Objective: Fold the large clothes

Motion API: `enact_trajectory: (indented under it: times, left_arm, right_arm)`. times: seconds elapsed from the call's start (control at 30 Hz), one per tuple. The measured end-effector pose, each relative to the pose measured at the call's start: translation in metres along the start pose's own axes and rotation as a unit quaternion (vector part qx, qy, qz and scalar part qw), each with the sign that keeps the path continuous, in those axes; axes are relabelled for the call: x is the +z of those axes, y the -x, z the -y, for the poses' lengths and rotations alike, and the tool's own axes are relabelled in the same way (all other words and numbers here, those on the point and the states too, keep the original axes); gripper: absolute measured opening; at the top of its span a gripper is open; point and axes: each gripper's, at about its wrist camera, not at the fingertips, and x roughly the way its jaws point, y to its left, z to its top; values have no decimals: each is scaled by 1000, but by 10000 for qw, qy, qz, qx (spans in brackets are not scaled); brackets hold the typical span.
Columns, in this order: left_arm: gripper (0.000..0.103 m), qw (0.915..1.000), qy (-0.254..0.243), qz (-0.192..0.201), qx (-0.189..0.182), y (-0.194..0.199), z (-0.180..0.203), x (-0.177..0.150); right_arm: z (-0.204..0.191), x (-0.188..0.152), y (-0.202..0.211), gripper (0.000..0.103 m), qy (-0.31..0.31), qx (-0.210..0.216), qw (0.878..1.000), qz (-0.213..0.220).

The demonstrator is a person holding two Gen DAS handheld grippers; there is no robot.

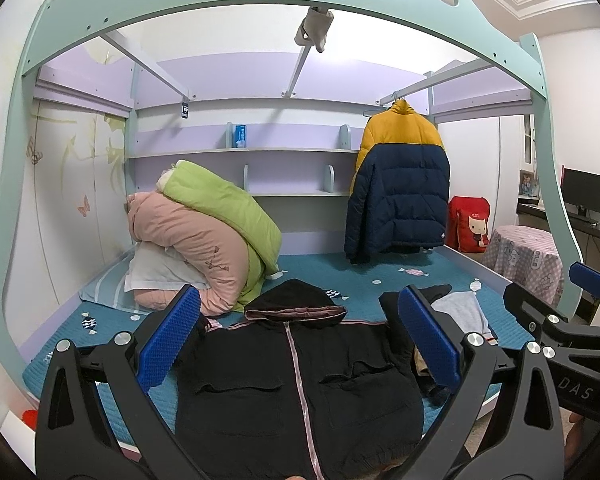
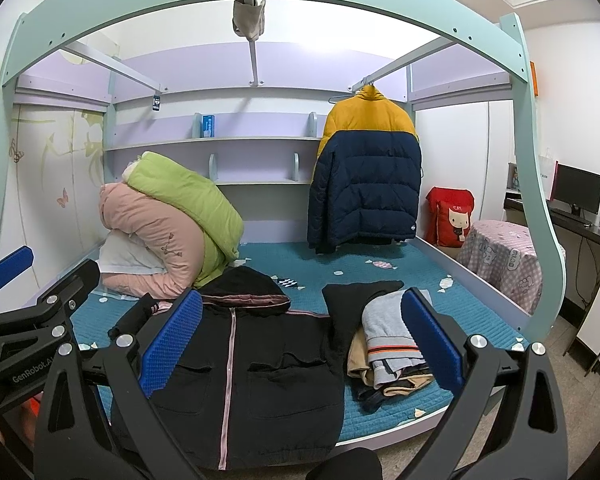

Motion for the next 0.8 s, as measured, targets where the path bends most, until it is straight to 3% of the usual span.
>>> enact_trajectory:
  times: [0.8]
  left_arm:
    - [99,10000,-15,11,-1,0,0,-1]
  right_arm:
    - [1,0,2,96,-9,0,10000,25]
